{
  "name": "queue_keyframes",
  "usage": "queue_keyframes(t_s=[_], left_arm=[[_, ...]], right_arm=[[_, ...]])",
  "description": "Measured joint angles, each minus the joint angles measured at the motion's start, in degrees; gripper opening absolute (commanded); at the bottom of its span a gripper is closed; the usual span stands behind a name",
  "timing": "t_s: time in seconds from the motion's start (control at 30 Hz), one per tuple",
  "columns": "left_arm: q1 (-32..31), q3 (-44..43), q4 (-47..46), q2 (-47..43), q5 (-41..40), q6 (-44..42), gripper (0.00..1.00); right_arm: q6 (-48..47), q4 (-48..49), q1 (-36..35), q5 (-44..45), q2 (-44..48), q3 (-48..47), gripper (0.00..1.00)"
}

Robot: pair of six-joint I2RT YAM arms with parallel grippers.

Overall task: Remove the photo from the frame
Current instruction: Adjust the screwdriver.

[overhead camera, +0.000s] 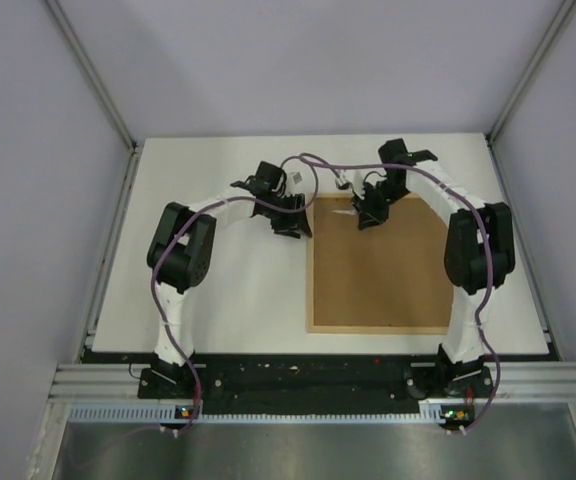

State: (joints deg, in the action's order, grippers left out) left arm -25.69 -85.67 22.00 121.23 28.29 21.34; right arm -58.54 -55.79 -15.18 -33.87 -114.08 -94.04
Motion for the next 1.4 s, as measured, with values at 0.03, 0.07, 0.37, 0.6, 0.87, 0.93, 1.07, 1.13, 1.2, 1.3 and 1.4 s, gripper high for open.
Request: queue_keyframes(t_s=[0.03, 0.07, 0.37, 0.6, 0.87, 0.93, 1.07, 1.13, 1.2, 1.3, 1.4], left_arm=[[0.6, -0.4, 0.5, 0.0, 1.1, 0.3, 0.57], [1.4, -0.9, 0.9, 0.0, 2.4, 0.8, 0.60], [4.9, -3.4, 0.9, -3.5, 16.1, 2.3, 0.61], [3.0, -3.8, -0.7, -5.6, 25.9, 3.1, 0.56], [2.1, -4.2, -3.4, -6.2, 31.6, 6.3, 0.52], [1.8, -4.3, -4.0, -6.2, 32.5, 7.0, 0.51], [0.7, -4.9, -3.9, -6.2, 32.8, 7.2, 0.44], [-0.7, -5.3, -3.7, -6.2, 32.8, 7.2, 0.40], [-1.9, -6.0, -3.5, -6.2, 32.9, 7.1, 0.37], [-3.5, -7.6, -2.7, -6.2, 33.4, 7.0, 0.33], [-4.0, -8.7, -2.1, -6.2, 33.8, 7.0, 0.35]], right_arm=[[0.0, 0.0, 0.0, -1.4, 0.6, 0.8, 0.00], [0.0, -0.1, 0.1, -2.4, 1.2, 1.4, 0.00], [-2.0, -5.9, 0.9, -14.6, 4.6, 3.7, 0.00], [-4.5, -11.5, 1.1, -21.4, 4.3, 4.2, 0.00], [-10.6, -19.1, 1.1, -24.5, 0.9, 4.2, 0.00], [-10.7, -19.3, 1.1, -24.5, 0.6, 4.4, 0.00], [-10.3, -19.1, 1.1, -24.5, 0.6, 4.4, 0.00], [-10.2, -19.1, 1.1, -24.5, 0.4, 4.3, 0.00], [-10.0, -19.0, 1.1, -24.5, 0.1, 4.2, 0.00], [-9.8, -18.9, 1.1, -24.5, -0.2, 3.9, 0.00], [-9.9, -18.9, 1.1, -24.5, -0.3, 3.9, 0.00]])
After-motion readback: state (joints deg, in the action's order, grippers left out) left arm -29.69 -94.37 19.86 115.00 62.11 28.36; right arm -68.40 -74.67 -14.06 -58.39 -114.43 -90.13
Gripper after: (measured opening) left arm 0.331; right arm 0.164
